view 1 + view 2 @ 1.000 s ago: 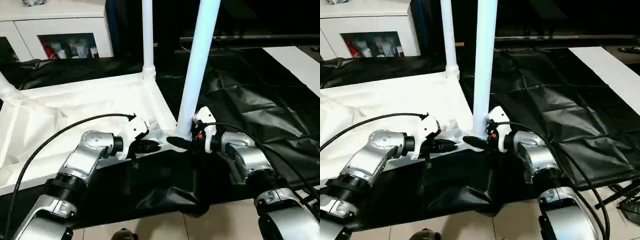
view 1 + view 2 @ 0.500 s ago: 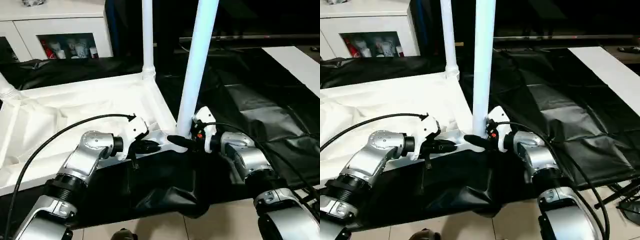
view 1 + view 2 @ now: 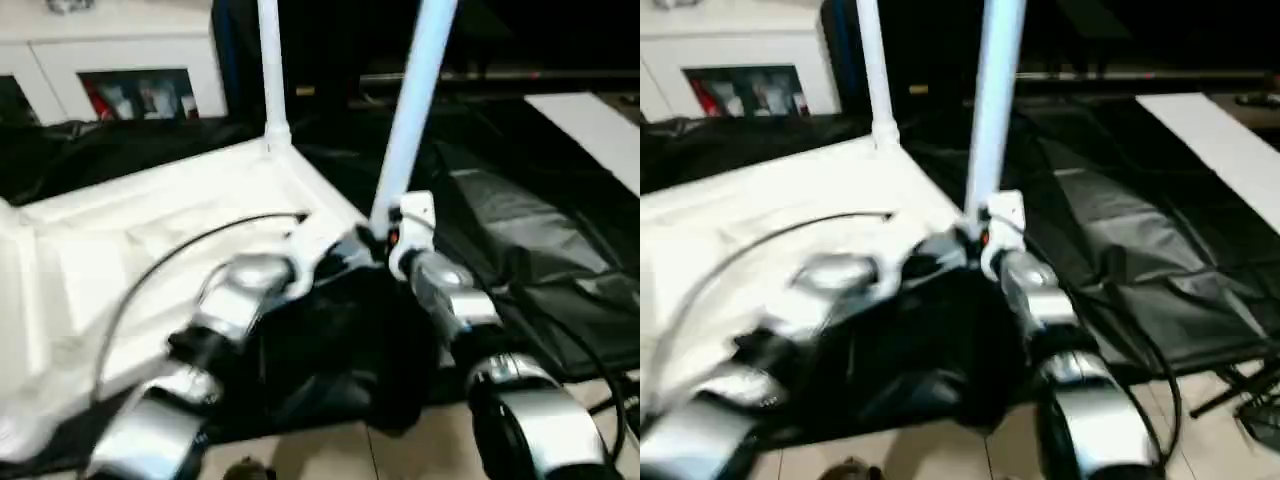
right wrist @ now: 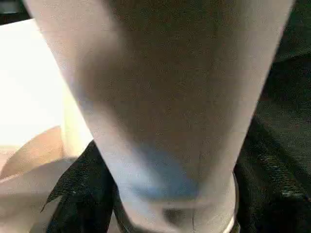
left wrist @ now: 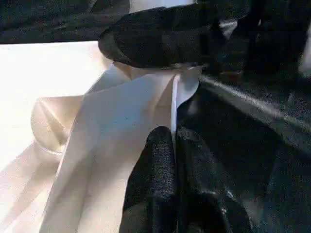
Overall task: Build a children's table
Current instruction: Rotate leg to tighten
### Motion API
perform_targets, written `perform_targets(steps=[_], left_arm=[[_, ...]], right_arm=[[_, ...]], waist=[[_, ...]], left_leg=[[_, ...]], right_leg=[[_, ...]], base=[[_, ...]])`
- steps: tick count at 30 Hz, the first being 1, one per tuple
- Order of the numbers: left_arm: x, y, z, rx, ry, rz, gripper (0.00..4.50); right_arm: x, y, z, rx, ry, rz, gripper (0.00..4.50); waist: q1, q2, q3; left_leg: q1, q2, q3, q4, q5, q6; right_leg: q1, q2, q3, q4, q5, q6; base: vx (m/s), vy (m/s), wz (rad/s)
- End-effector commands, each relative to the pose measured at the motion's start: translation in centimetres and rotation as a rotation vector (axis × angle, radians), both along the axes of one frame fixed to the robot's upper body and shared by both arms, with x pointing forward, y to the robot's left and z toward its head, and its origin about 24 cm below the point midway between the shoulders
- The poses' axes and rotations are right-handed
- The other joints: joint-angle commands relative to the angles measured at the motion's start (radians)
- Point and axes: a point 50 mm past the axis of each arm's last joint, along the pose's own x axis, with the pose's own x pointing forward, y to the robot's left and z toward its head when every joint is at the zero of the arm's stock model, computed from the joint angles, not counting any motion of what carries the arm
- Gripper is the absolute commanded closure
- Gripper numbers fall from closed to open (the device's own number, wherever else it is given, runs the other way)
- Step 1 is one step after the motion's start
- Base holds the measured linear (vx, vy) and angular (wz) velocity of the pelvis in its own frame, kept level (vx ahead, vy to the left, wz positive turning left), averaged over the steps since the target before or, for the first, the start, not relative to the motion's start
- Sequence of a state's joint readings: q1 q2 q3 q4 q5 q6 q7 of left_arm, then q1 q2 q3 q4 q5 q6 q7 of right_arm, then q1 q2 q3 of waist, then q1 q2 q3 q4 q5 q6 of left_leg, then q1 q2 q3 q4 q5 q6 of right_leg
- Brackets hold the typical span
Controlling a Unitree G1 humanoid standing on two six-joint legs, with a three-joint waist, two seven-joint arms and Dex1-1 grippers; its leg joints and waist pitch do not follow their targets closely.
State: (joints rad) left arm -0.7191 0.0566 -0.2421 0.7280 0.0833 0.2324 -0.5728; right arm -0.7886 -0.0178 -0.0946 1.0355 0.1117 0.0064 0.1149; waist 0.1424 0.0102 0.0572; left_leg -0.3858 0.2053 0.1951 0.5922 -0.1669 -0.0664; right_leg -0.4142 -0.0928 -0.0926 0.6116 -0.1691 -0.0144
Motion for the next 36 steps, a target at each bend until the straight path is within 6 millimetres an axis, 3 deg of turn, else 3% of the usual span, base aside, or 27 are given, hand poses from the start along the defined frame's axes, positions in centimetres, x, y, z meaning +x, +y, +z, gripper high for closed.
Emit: perform_targets(steps=[1,6,9,11,13,17,18,25,26,29,31,36], left_arm=[[1.1,0.8,1.0,-0.015,-0.071,0.116,4.5],[1.1,1.1,0.9,-0.021,-0.063,0.095,4.5],[1.0,1.7,0.8,-0.019,-0.066,0.062,4.5],[1.0,1.9,0.8,-0.01,-0.075,0.039,4.5],[0.9,2.1,0.9,0.006,-0.086,0.016,4.5],[0.5,2.6,1.2,0.027,-0.107,-0.058,4.5],[0.3,3.3,1.4,0.021,-0.107,-0.098,4.5],[-0.5,4.9,1.4,-0.009,-0.081,-0.194,4.5],[-0.5,4.9,1.4,-0.009,-0.081,-0.194,4.5],[-1.7,5.4,1.7,-0.051,-0.032,-0.327,4.5],[-2.1,5.4,1.8,-0.057,-0.013,-0.366,4.5],[-2.5,5.6,1.7,-0.048,0.003,-0.393,4.5]], right_arm=[[-0.5,0.7,-1.0,-0.009,0.037,0.014,1.78],[-0.3,1.1,-0.6,-0.005,-0.006,0.043,1.78],[-0.1,1.0,0.3,0.055,-0.078,0.081,1.08],[-0.1,0.9,0.5,0.05,-0.104,0.1,1.0],[-0.1,0.8,0.7,0.043,-0.124,0.117,0.82],[-0.3,0.3,1.0,-0.002,-0.184,0.206,0.53],[-0.8,-0.3,1.0,-0.035,-0.205,0.316,0.37],[-2.2,-2.1,0.2,-0.13,-0.174,0.512,0.08],[-2.2,-2.1,0.2,-0.13,-0.174,0.512,0.08],[-3.7,-2.3,0.2,-0.035,-0.124,0.734,0.08],[-4.0,-2.3,0.1,-0.03,-0.115,0.788,0.08],[-4.3,-2.2,-0.3,-0.073,-0.078,0.861,0.08]], waist=[[-0.007,-0.005,-0.084],[-0.007,-0.003,-0.081],[-0.008,-0.005,-0.082],[-0.013,-0.006,-0.082],[-0.025,-0.005,-0.081],[-0.027,-0.005,-0.081],[-0.027,-0.004,-0.08],[-0.026,-0.002,-0.081],[-0.024,-0.002,-0.081],[-0.018,0.0,-0.079],[-0.018,0.002,-0.077],[-0.011,0.003,-0.073]], left_leg=[[0.017,0.023,-0.014,-0.063,-0.155,0.022],[0.021,0.025,-0.013,-0.064,-0.186,0.033],[0.018,0.025,-0.014,-0.064,-0.184,0.036],[0.012,0.024,-0.015,-0.064,-0.182,0.04],[0.017,0.024,-0.015,-0.063,-0.192,0.041],[0.017,0.026,-0.014,-0.063,-0.186,0.052],[0.016,0.027,-0.014,-0.062,-0.184,0.056],[0.017,0.029,-0.014,-0.061,-0.181,0.064],[0.018,0.029,-0.014,-0.061,-0.181,0.065],[0.016,0.034,-0.013,-0.06,-0.198,0.082],[0.019,0.034,-0.012,-0.062,-0.214,0.069],[0.027,0.037,-0.013,-0.068,-0.261,0.034]], right_leg=[[0.06,-0.062,0.049,-0.059,-0.113,-0.193],[0.056,-0.063,0.049,-0.066,-0.16,-0.196],[0.059,-0.063,0.049,-0.065,-0.159,-0.192],[0.062,-0.063,0.048,-0.062,-0.147,-0.191],[0.059,-0.063,0.048,-0.066,-0.164,-0.201],[0.059,-0.063,0.047,-0.065,-0.163,-0.212],[0.059,-0.063,0.048,-0.064,-0.156,-0.216],[0.06,-0.059,0.048,-0.059,-0.126,-0.234],[0.061,-0.059,0.048,-0.058,-0.124,-0.236],[0.063,-0.06,0.048,-0.06,-0.139,-0.235],[0.054,-0.058,0.047,-0.064,-0.175,-0.236],[0.048,-0.062,0.05,-0.073,-0.254,-0.222]], base=[[0.0,0.0,0.0],[0.0,0.0,0.0],[0.0,0.0,0.0],[0.0,0.0,0.0],[0.0,0.0,0.0],[0.0,0.0,0.0],[0.0,0.0,0.0],[0.0,0.0,0.0],[0.0,0.0,0.0],[0.0,0.0,0.0],[0.0,0.0,0.0],[0.0,0.0,0.0]])
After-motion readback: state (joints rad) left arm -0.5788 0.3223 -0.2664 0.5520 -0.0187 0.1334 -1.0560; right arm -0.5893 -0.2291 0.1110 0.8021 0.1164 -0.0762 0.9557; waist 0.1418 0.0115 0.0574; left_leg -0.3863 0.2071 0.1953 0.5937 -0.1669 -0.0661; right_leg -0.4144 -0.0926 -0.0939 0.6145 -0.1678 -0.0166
